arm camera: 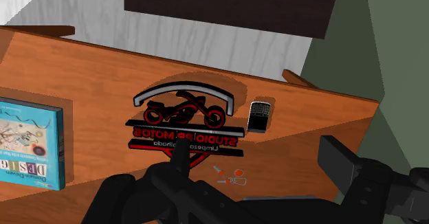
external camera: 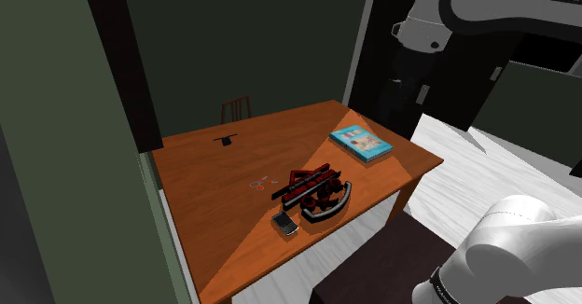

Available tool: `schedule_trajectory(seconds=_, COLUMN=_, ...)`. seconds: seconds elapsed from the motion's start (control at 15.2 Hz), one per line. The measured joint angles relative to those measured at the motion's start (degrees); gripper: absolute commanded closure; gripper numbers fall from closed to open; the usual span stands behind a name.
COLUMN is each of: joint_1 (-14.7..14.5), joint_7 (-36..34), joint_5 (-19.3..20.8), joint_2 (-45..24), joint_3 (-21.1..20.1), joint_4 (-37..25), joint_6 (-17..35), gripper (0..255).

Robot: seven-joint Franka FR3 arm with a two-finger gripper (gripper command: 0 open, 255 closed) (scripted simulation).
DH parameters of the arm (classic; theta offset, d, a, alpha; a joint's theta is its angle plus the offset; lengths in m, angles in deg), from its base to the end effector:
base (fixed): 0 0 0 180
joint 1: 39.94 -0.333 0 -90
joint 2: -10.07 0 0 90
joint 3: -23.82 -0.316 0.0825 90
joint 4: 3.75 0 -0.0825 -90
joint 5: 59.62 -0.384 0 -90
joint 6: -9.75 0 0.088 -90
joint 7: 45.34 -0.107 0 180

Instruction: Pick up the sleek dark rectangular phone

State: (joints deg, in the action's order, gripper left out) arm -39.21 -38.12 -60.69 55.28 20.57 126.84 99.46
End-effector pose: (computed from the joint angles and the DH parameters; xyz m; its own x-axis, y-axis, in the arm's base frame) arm 0.3055 0.0222 0.6267 0.9852 0.1556 0.0713 0.1538 -0.9876 0.0308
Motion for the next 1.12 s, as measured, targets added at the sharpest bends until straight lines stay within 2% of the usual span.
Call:
schedule_trajectory(seconds=0.13, joint_1=-0.03, joint_7=-0.05, joint_5=-0.08, joint_2=-0.14, joint_3=-0.06, joint_4=0.69, joint_6=0.74, gripper=0)
schedule_trajectory(seconds=0.26, joint_1=-0.17, joint_7=-0.38, joint_5=-0.44, joint_2=-1.2, joint_3=-0.45, joint_4=2.79, joint_6=3.61, gripper=0)
schedule_trajectory(seconds=0.73, joint_1=-0.83, joint_7=-1.9, joint_5=-2.02, joint_2=-8.18, joint_3=-2.41, joint_4=10.2, joint_6=16.97, gripper=0)
schedule_trajectory(seconds=1.12, joint_1=-1.23, joint_7=-2.95, joint_5=-2.97, joint_2=-17.03, joint_3=-4.01, joint_4=13.57, joint_6=28.39, gripper=0)
